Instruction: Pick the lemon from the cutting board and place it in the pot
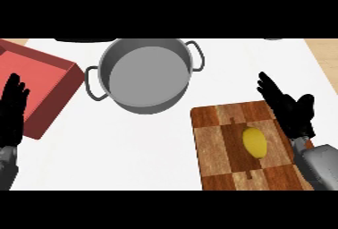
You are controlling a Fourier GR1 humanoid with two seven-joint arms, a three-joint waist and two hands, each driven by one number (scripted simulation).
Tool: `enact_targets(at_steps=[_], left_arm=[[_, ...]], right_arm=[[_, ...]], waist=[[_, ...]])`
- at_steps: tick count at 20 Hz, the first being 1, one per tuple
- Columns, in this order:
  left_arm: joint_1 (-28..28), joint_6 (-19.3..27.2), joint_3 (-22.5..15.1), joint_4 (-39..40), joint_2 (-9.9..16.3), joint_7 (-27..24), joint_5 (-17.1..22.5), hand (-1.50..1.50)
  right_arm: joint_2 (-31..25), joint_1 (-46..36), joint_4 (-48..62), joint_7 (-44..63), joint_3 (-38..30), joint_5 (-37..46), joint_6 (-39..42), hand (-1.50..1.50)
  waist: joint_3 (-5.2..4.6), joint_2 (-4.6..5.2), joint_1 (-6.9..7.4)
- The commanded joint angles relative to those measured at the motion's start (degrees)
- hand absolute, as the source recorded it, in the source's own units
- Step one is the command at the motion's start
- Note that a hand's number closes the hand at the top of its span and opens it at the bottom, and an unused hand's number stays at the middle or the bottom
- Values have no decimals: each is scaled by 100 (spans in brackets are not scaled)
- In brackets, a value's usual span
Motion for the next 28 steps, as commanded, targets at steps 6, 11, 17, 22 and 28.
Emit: enact_targets(at_steps=[6,11,17,22,28], left_arm=[[213,-1531,-1475,27,-714,72,-7,0],[444,-1521,-1488,-90,-774,245,148,0],[326,-1620,-1805,-4,-1064,251,-137,0],[229,-1680,-1765,231,-1179,248,-144,0],[374,-1810,-1758,-39,-1159,174,-254,0]], right_arm=[[-121,529,-889,114,587,452,257,150],[212,703,-1285,-1513,-230,1925,-2527,-150],[207,1822,-3246,-1552,-25,2178,-2841,-150],[-899,2206,-4110,861,127,2459,-2226,-150],[-1054,1249,-4556,3124,-145,2086,-1704,-150]], waist=[[30,95,-240],[60,-15,-547],[36,59,-203],[18,69,-216],[32,94,25]])
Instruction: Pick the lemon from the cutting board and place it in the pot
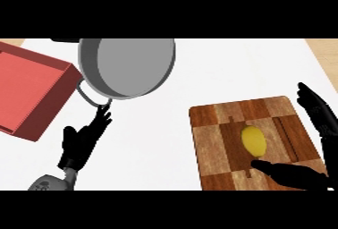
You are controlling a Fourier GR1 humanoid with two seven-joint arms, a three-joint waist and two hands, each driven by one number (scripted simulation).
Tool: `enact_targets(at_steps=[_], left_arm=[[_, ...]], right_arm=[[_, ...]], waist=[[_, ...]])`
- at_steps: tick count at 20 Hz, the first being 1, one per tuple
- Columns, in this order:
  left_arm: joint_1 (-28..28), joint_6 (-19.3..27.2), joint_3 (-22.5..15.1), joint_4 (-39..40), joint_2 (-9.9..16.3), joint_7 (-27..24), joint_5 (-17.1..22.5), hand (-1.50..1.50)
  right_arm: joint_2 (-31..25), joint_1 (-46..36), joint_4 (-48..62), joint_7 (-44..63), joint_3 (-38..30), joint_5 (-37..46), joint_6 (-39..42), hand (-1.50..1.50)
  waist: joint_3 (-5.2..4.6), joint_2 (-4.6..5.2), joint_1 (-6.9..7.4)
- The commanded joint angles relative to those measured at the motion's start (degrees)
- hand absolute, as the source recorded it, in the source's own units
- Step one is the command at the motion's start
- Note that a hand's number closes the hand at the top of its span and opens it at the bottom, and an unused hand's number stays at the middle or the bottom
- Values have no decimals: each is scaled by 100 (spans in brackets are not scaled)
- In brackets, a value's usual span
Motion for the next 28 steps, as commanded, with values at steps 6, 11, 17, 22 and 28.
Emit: enact_targets(at_steps=[6,11,17,22,28], left_arm=[[-258,-234,74,121,-124,242,-67,0],[-94,-443,233,-71,23,283,34,0],[56,-674,476,95,-162,157,-191,0],[68,-482,586,-266,-458,404,-493,0],[-173,-529,695,202,-689,297,-701,0]], right_arm=[[-55,-375,495,1439,72,-821,1107,-150],[115,-648,1823,1003,501,-673,1799,-150],[364,-29,2149,85,105,-122,1978,-150],[368,258,2014,-285,-587,-106,2245,-150],[917,25,2738,-1084,-855,-722,2779,-150]], waist=[[6,39,101],[12,44,185],[8,24,77],[7,21,61],[8,32,72]])
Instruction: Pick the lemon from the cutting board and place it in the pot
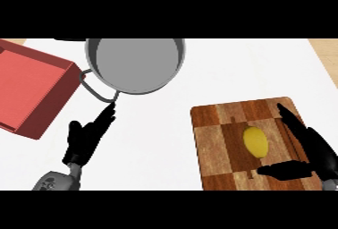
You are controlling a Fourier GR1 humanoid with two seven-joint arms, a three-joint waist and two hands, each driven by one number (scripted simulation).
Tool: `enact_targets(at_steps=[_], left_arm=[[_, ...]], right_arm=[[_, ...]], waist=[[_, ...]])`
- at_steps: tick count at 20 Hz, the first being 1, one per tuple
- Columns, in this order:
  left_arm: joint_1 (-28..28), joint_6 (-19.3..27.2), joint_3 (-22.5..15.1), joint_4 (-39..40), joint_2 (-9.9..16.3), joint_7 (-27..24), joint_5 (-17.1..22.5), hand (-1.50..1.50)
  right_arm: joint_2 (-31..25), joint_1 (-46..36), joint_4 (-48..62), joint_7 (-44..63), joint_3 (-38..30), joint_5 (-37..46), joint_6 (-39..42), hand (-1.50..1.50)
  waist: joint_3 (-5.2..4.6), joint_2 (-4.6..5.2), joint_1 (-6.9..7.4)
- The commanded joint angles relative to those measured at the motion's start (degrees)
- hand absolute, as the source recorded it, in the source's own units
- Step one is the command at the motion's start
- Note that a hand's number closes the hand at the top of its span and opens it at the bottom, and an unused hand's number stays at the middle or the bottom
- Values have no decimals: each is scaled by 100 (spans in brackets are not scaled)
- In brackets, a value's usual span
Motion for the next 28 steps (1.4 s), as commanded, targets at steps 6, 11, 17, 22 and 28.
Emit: enact_targets(at_steps=[6,11,17,22,28], left_arm=[[123,-139,87,-48,-167,-55,-194,0],[316,-290,157,-293,-225,33,-391,0],[48,-600,613,-70,-242,128,-271,0],[31,-426,500,82,-399,12,-537,0],[-115,-343,462,86,-628,186,-589,0]], right_arm=[[865,66,921,-1455,-369,-545,414,-150],[1029,-92,970,-1082,-619,-834,864,-150],[1399,-578,2137,-1620,-931,-864,1104,-150],[1232,-508,2530,-2619,-493,132,1069,150],[1774,-655,3229,-3133,-685,-187,1090,150]], waist=[[2,0,19],[-1,-3,17],[0,2,23],[1,11,42],[4,17,35]])
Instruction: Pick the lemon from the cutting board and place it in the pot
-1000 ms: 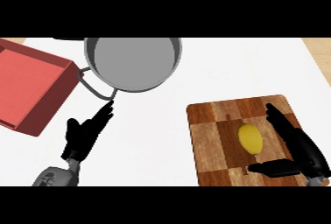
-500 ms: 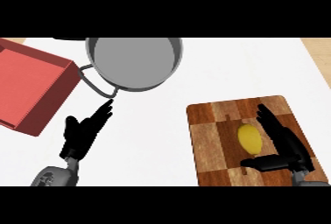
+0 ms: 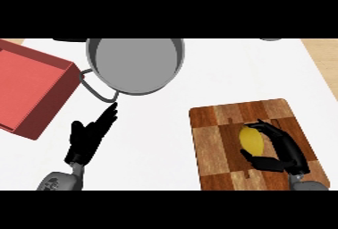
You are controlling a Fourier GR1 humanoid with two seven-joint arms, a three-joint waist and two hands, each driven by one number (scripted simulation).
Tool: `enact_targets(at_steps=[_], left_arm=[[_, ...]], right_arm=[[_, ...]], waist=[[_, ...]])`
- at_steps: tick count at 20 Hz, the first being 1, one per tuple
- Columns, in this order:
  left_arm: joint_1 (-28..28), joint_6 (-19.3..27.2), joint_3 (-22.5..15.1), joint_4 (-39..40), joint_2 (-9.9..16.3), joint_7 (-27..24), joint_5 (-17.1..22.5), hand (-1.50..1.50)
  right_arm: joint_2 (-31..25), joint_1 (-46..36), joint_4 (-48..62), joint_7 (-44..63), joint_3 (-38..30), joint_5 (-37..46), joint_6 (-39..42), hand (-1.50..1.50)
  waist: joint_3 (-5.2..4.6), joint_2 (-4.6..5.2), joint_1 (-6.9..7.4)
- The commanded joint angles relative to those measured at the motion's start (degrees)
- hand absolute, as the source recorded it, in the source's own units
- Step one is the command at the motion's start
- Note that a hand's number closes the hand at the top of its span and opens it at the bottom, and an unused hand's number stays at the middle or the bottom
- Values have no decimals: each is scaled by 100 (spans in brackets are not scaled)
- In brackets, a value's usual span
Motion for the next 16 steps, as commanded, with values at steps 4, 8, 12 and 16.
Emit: enact_targets(at_steps=[4,8,12,16], left_arm=[[24,45,-49,-257,-120,242,-30,0],[-263,-234,-151,-22,-136,52,-23,0],[-474,-366,-366,-20,-216,59,-96,0],[-595,-463,-520,-30,-248,64,-167,0]], right_arm=[[471,57,467,-459,-33,-287,225,150],[46,-1516,609,-542,257,-16,922,150],[-131,-2434,329,-886,693,96,1784,150],[-474,-3291,465,-1399,638,0,2521,150]], waist=[[133,95,60],[148,205,640],[169,414,1472],[188,512,1596]])
